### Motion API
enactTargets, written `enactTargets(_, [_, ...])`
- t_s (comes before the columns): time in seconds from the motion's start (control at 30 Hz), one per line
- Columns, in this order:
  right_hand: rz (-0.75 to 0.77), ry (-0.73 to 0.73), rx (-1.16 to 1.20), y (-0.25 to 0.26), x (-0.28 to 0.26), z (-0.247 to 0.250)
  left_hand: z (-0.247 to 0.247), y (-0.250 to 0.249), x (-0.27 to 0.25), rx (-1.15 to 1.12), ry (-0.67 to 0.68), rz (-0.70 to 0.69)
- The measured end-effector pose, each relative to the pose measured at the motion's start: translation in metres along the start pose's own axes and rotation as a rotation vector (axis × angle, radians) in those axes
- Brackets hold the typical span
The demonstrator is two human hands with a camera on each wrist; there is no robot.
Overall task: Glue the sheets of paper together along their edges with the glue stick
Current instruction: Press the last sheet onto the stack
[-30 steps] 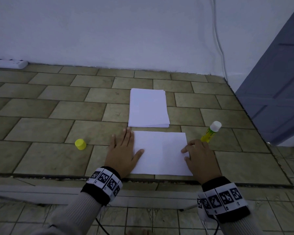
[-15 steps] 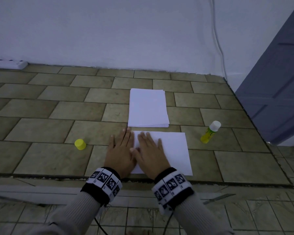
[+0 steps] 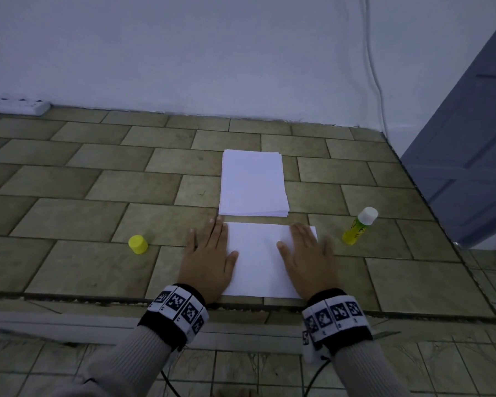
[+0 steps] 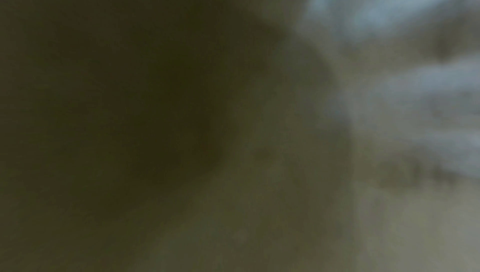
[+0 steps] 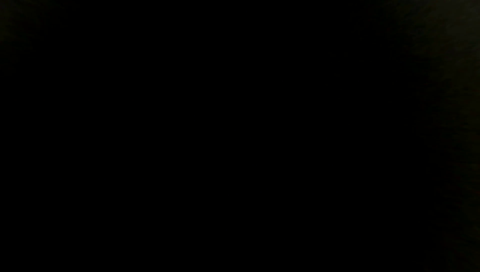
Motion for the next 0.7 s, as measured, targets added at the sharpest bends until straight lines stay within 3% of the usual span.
enactTargets(0.23, [-0.077,0.044,-0.015,-0.012,-0.011,0.015,0.001,-0.001,0.000,-0.016,-0.007,-0.004])
enactTargets(0.37, [0.073,0.046,0.020,0.035,-0.027,0.033,-0.001,-0.001,0.001,0.007,0.017,-0.012])
enactTargets(0.5, [0.270,0.037,0.078,0.092,-0.027,0.012,-0.003,0.002,-0.002,-0.018,0.008,-0.056])
enactTargets(0.7, [0.310,-0.013,0.032,0.096,-0.005,-0.021,-0.003,0.004,-0.004,-0.014,-0.025,-0.052])
Point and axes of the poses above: each hand's wrist, its own x-axis towards the middle knuckle, its own z-axis out of the back of the hand, y = z × x, the point moved 5 cm from there along x, towards the middle knuckle, and after that the axes turned 5 degrees about -x, right-handed, at the moved point
